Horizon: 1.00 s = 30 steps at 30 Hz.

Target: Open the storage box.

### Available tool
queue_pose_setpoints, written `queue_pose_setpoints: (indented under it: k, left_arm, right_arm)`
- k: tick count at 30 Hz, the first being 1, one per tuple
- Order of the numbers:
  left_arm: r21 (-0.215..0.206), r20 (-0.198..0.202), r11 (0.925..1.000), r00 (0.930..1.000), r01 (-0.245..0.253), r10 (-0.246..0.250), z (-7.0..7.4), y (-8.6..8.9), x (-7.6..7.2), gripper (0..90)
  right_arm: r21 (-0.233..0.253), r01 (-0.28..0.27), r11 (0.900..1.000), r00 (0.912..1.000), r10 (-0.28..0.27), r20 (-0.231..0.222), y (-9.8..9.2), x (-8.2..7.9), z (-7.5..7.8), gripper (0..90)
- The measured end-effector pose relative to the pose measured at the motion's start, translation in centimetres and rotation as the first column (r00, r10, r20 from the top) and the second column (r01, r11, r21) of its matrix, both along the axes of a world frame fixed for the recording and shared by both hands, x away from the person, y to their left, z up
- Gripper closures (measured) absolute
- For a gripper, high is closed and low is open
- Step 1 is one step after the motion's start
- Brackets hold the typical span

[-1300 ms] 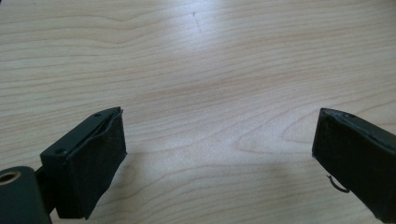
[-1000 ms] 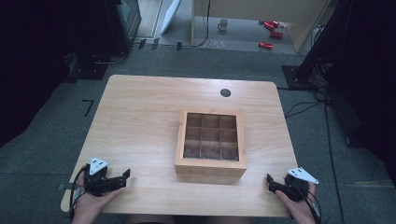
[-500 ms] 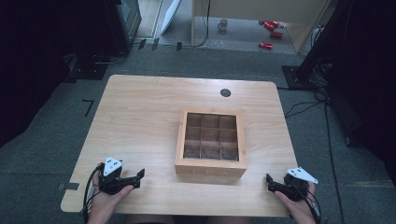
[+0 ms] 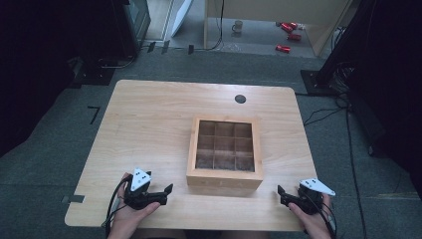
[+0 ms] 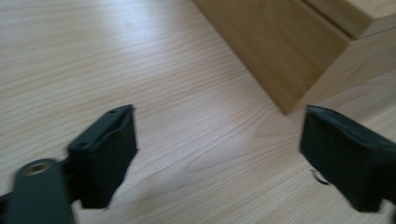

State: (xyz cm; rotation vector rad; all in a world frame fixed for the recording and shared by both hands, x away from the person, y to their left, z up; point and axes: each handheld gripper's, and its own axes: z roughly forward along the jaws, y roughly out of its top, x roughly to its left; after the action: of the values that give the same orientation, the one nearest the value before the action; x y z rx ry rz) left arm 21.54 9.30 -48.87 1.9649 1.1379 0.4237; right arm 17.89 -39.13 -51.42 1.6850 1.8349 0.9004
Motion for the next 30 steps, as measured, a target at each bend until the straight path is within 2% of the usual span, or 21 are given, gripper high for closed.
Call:
queue_pose_setpoints:
  k: [7,9,10,14,20,23,30]
  left_arm:
    - [0.005,0.006,0.9979,0.9979,0.064,-0.064,0.0,-2.2,-0.2,17.4]
    - [0.014,0.007,0.9975,0.9975,0.070,-0.070,0.0,-2.5,-0.2,20.3]
    - [0.032,0.004,0.9964,0.9969,0.079,-0.079,-0.1,-3.1,-0.2,21.6]
    - [0.027,-0.006,0.9936,0.9940,0.109,-0.109,-0.2,-4.1,-0.1,25.5]
    - [0.015,-0.009,0.9888,0.9889,0.149,-0.149,-0.2,-5.4,0.0,34.4]
    - [0.017,-0.010,0.9878,0.9879,0.155,-0.155,-0.1,-5.9,0.1,37.8]
    - [-0.009,-0.005,0.9860,0.9860,0.167,-0.167,0.1,-6.6,0.3,50.8]
  right_arm:
    - [0.034,-0.034,0.999,0.9993,0.033,0.018,1.4,-0.3,0.7,14.0]
    - [0.034,-0.043,0.999,0.9988,0.042,0.024,1.7,-0.3,0.9,14.0]
    - [0.038,-0.046,0.998,0.9987,0.045,0.023,1.9,-0.3,0.9,14.0]
    - [0.021,-0.067,0.998,0.9972,0.066,0.033,2.8,-0.4,1.3,14.3]
    - [0.031,-0.079,0.996,0.9957,0.078,0.051,4.0,-0.5,1.7,17.2]
    - [0.038,-0.079,0.996,0.9956,0.077,0.053,4.4,-0.4,1.8,18.7]
    - [0.063,-0.090,0.994,0.9945,0.086,0.059,5.1,-0.4,1.9,23.2]
